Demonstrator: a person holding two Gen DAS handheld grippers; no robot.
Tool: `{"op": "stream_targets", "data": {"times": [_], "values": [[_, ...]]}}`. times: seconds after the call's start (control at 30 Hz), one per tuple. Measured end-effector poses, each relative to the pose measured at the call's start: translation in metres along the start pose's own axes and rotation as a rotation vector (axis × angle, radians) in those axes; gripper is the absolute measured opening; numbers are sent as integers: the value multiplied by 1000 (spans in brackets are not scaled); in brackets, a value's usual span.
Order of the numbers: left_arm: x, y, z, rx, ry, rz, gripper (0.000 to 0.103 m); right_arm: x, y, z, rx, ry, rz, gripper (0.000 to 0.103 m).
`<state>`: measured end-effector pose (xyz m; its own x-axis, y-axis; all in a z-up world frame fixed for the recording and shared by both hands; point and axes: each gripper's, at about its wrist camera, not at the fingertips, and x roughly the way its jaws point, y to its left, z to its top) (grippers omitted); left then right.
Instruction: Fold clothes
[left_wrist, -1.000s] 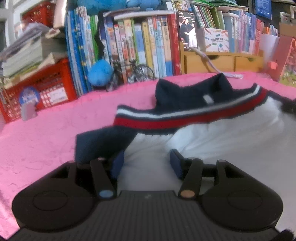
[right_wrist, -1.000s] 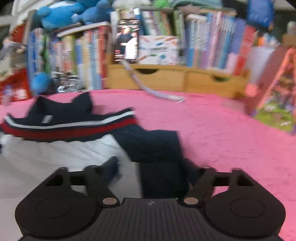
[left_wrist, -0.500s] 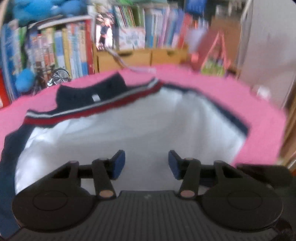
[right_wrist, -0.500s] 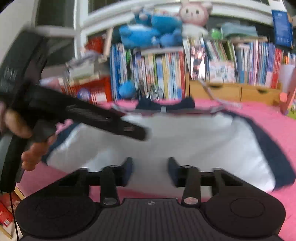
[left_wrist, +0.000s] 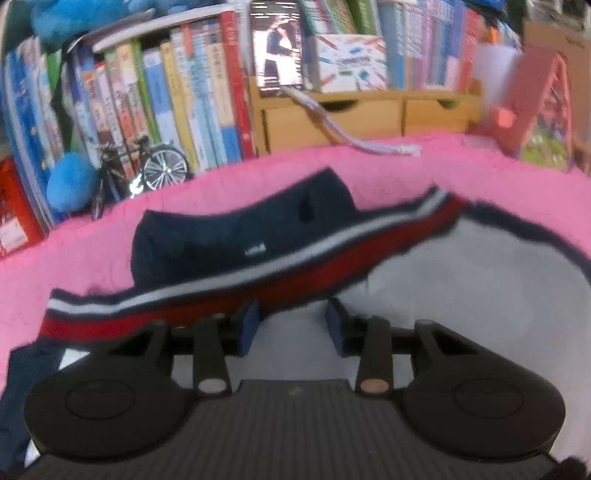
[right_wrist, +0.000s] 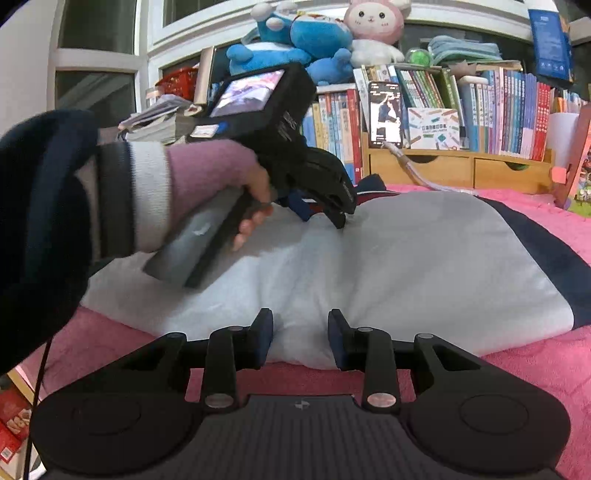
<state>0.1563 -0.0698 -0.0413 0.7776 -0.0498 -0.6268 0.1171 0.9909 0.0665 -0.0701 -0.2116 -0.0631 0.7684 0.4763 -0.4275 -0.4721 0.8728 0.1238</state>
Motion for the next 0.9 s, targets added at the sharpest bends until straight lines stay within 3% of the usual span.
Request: {"op": "stream_targets", "data": {"times": [0.17,0.27,0.37,0.5,0.57,0.7,0.9], "values": [[-5,4,5,-65,13,7,40,-2,0,-1,-22,-12,5,34],[-29,1,3,-72,-24,38,39,-5,-5,-3,-9,-32,32,35],[-71,2,-11,-86,-90,-6,39,-18,-13,-3,32,-58,65,40],[-114,3,-41,-80,-83,-60,37,-33,-7,3,-41,-93,10,40],[-124,-4,-57,-46,-38,-90,14,-28,-5,4,-25,-67,26,40],[-115,-13,-71,-10,69,-124,14,-14,-1,0,-6,-21,16,41],[-76,-17,-46,-27,97,-80,18,-9,9,-5,-48,-3,-28,40]]}}
